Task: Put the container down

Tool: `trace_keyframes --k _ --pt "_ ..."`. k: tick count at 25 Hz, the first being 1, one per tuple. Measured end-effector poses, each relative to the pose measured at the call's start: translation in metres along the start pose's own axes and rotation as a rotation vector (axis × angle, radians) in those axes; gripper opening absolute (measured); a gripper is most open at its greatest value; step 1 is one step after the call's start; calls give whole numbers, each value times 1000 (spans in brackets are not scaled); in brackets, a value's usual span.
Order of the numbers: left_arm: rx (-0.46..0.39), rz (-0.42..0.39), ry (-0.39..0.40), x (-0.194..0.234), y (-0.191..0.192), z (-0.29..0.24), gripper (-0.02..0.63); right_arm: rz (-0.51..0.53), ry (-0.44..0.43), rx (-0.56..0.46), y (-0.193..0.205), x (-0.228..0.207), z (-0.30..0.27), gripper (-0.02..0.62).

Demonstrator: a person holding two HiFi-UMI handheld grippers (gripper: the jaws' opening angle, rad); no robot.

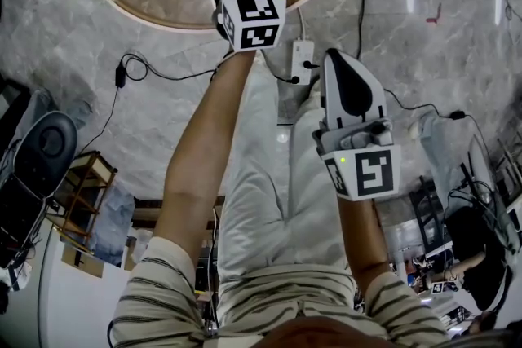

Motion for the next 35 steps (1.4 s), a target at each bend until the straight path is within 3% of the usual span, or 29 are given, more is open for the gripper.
trace_keyframes --k 16,26,35 --pt "-27 42 -11 1 -34 44 376 26 -12 -50 -30 15 23 9" --pt "-64 51 -46 -8 -72 110 303 71 -50 -112 -68 28 60 9" --pt "-135 130 -97 -30 -129 218 157 92 -85 -139 -106 43 120 9"
Point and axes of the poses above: the fingertips, and each gripper's own axes: z backward along the fingers, x to its left, y out of its underside, the point moved 5 cm from there along z, backward along the fingers, and after that the axes turned 5 degrees about -x, right-handed, at the moved point
